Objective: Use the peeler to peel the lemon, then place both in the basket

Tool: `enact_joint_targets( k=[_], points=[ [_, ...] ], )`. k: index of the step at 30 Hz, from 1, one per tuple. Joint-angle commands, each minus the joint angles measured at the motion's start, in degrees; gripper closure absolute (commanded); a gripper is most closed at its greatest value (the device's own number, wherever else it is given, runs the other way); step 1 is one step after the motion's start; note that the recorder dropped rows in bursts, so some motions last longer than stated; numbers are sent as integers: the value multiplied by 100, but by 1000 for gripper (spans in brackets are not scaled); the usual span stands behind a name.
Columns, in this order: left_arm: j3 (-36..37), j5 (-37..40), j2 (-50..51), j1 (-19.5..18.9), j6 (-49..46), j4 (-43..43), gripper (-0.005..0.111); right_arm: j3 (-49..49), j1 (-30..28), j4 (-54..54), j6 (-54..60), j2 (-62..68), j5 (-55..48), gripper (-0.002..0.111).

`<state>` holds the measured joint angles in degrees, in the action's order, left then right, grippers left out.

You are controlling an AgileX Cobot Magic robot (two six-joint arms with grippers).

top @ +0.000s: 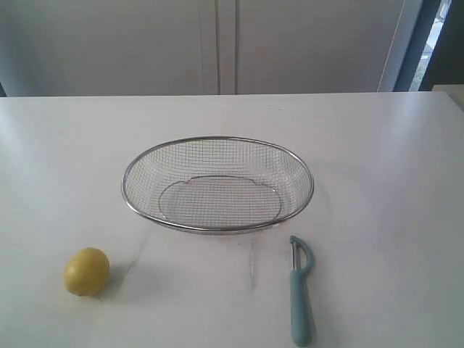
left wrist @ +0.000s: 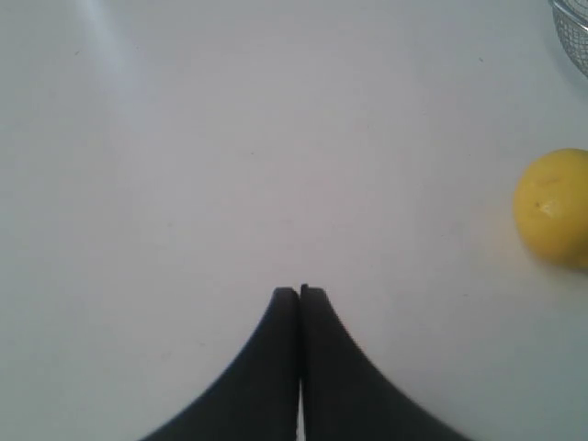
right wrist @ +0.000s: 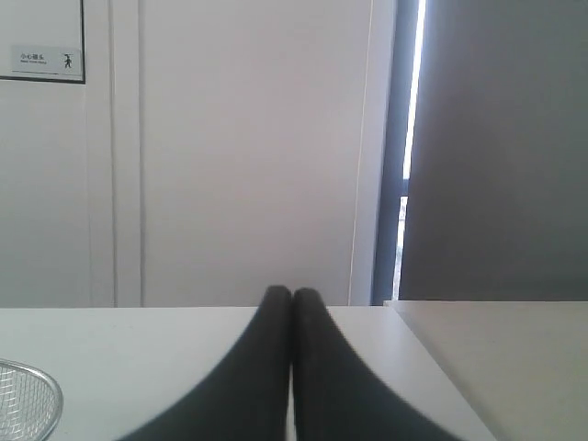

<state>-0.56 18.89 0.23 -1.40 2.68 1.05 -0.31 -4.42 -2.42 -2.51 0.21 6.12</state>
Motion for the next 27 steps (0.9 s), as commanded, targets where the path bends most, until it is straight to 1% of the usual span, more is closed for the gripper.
enact_joint_targets(
  k=[1, 6, 10, 15, 23, 27],
  points=[
    [56, 30, -23, -23, -1, 7, 107, 31, 0, -11, -27, -21, 21, 108],
    [56, 30, -23, -23, -1, 7, 107, -70, 0, -11, -27, -21, -71, 108],
    [56, 30, -23, -23, -1, 7, 107, -384, 0, -11, -27, -21, -321, 108],
    [56, 30, -23, -23, -1, 7, 107, -775, 0, -11, -27, -21, -361, 108],
    [56, 30, -23, -23, -1, 7, 107, -1434, 0, -11, -27, -21, -1247, 108],
    [56, 30, -23, -23, -1, 7, 107, -1698, 0, -11, -27, 229, -1580, 108]
  ],
)
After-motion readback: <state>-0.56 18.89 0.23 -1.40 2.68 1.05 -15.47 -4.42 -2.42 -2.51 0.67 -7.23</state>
